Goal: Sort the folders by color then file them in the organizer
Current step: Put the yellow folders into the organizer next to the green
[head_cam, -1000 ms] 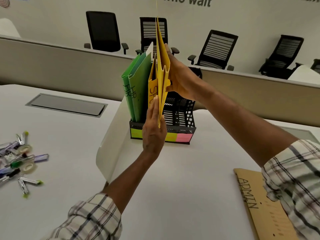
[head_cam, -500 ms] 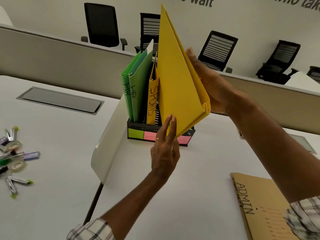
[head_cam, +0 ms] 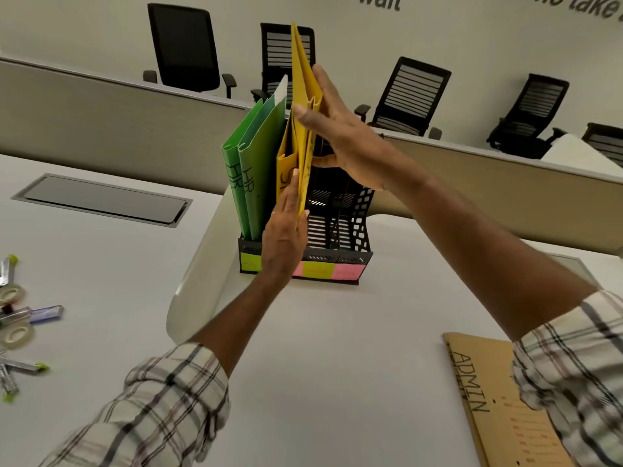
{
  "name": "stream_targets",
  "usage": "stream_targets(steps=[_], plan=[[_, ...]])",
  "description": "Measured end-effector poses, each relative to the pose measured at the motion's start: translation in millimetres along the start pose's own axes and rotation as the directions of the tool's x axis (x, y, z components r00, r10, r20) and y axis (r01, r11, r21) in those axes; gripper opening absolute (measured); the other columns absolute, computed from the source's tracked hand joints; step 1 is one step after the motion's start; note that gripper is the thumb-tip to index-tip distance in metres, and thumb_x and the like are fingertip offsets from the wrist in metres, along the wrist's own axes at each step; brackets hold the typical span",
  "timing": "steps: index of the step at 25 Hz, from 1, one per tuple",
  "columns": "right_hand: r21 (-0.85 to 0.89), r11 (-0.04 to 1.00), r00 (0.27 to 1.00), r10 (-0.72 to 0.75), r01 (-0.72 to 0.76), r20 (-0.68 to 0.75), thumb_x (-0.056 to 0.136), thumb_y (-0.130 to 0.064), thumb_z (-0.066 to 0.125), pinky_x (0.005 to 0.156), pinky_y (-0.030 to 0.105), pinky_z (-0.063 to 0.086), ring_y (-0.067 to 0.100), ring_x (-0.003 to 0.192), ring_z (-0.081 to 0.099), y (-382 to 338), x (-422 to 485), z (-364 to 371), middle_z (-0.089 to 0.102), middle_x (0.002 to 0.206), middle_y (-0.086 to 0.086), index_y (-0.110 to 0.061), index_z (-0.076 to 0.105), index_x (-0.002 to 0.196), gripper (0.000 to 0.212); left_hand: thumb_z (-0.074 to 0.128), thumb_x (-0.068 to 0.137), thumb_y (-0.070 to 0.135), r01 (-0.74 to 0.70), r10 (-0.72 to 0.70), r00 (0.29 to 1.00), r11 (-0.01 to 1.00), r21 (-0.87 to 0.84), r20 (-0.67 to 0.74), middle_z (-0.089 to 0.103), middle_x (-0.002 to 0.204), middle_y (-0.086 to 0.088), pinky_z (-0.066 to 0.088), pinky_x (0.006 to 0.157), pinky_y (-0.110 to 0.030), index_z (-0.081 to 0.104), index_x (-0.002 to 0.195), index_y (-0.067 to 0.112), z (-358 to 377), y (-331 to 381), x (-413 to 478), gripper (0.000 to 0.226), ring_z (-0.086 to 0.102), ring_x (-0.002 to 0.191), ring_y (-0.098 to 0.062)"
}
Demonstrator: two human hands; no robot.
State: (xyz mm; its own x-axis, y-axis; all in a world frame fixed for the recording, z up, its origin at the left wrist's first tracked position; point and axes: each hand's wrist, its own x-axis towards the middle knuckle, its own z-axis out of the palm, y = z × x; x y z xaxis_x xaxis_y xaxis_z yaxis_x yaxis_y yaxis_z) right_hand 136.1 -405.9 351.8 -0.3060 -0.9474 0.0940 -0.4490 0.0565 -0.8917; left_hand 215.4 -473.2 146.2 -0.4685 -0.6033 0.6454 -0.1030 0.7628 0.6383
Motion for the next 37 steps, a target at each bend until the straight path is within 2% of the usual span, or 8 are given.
stream_targets(steps=[5, 8, 15, 20, 25, 27, 30, 37], plan=[[-0.229, 0.962, 0.98, -0.174, 0.149, -0.093, 0.106, -0.016, 0.043, 0.109, 0.056, 0.045, 0.034, 0.146, 0.037, 21.1, 9.6, -3.2, 0.005, 0.167, 0.016, -0.02, -0.012, 0.159, 0.076, 0.073, 0.093, 0.024, -0.037, 0.032, 0.999, 0.982, 0.187, 0.031, 0.05, 0.143, -0.011, 0.062, 0.074, -0.042, 0.01, 0.161, 0.027, 6.3, -16.3, 16.3, 0.092, 0.063, 0.098, -0.025], [-0.211, 0.968, 0.966, -0.179, 0.138, -0.187, 0.106, -0.013, 0.043, 0.101, 0.053, 0.053, 0.032, 0.129, 0.055, 36.8, 10.8, -3.0, 0.03, 0.156, 0.016, -0.016, -0.001, 0.159, 0.069, 0.078, 0.088, 0.03, -0.124, 0.112, 0.992, 0.912, 0.39, 0.053, 0.054, 0.139, -0.015, 0.056, 0.074, -0.043, 0.018, 0.16, 0.02, 11.6, -29.1, 16.6, 0.094, 0.061, 0.097, -0.027], [-0.249, 0.969, 0.979, -0.06, 0.01, -0.194, 0.106, -0.019, 0.046, 0.108, 0.053, 0.047, 0.03, 0.132, 0.053, 85.1, 12.0, 16.4, 0.049, 0.144, 0.013, -0.014, 0.016, 0.157, 0.059, 0.072, 0.092, 0.033, -0.145, 0.151, 0.988, 0.849, 0.509, 0.031, 0.032, 0.153, -0.01, 0.041, 0.093, -0.037, 0.015, 0.16, 0.01, 25.5, -52.8, -5.6, 0.092, 0.043, 0.123, -0.023], [-0.404, 0.913, 0.977, -0.14, 0.065, -0.159, 0.104, -0.005, 0.04, 0.121, 0.042, 0.033, 0.022, 0.15, 0.029, 118.4, 9.8, 29.6, 0.019, 0.166, 0.007, -0.017, 0.001, 0.161, 0.07, 0.062, 0.099, 0.034, -0.169, 0.192, 0.981, 0.875, 0.453, -0.005, 0.013, 0.167, -0.013, 0.027, 0.123, -0.049, 0.009, 0.161, 0.007, 13.0, -58.2, -2.2, 0.085, 0.015, 0.156, -0.03], [-0.595, 0.799, 0.97, -0.207, 0.091, -0.13, 0.091, 0.014, 0.043, 0.101, 0.036, 0.053, 0.021, 0.146, 0.034, 129.2, 3.4, 28.6, -0.01, 0.168, -0.004, -0.025, -0.016, 0.158, 0.097, 0.053, 0.104, 0.028, -0.2, 0.169, 0.978, 0.932, 0.303, 0.126, 0.008, 0.169, -0.018, 0.024, 0.125, -0.054, 0.001, 0.161, 0.007, 1.5, -54.7, 3.9, 0.08, 0.004, 0.158, -0.028], [-0.603, 0.795, 0.968, -0.198, 0.068, -0.153, 0.091, 0.014, 0.043, 0.119, 0.037, 0.035, 0.019, 0.154, 0.016, 134.0, -2.5, 29.0, -0.013, 0.168, -0.002, -0.022, -0.017, 0.158, 0.096, 0.051, 0.106, 0.029, -0.17, 0.133, 0.982, 0.931, 0.324, 0.135, 0.007, 0.169, -0.02, 0.021, 0.126, -0.053, 0.005, 0.161, 0.004, 1.2, -49.8, -0.4, 0.076, 0.004, 0.158, -0.03], [-0.611, 0.791, 0.965, -0.16, -0.002, -0.209, 0.098, 0.003, 0.045, 0.126, 0.033, 0.012, 0.014, 0.156, -0.006, 147.5, -19.4, 32.5, -0.017, 0.168, 0.001, -0.015, -0.013, 0.158, 0.086, 0.045, 0.107, 0.031, -0.136, 0.088, 0.984, 0.934, 0.331, 0.158, 0.003, 0.17, -0.019, 0.015, 0.128, -0.051, 0.005, 0.161, 0.004, 4.4, -37.6, -18.2, 0.072, -0.001, 0.158, -0.029], [-0.642, 0.76, 0.974, -0.053, -0.105, -0.222, 0.107, -0.037, 0.036, 0.126, 0.05, 0.012, 0.015, 0.155, -0.011, 184.5, -101.4, 36.2, -0.013, 0.168, -0.005, -0.02, -0.005, 0.16, 0.069, 0.039, 0.107, 0.03, -0.128, 0.039, 0.971, 0.916, 0.38, 0.235, 0.0, 0.171, -0.012, 0.014, 0.127, -0.052, 0.007, 0.162, 0.006, 17.5, 11.3, -74.1, 0.068, -0.002, 0.159, -0.027]])
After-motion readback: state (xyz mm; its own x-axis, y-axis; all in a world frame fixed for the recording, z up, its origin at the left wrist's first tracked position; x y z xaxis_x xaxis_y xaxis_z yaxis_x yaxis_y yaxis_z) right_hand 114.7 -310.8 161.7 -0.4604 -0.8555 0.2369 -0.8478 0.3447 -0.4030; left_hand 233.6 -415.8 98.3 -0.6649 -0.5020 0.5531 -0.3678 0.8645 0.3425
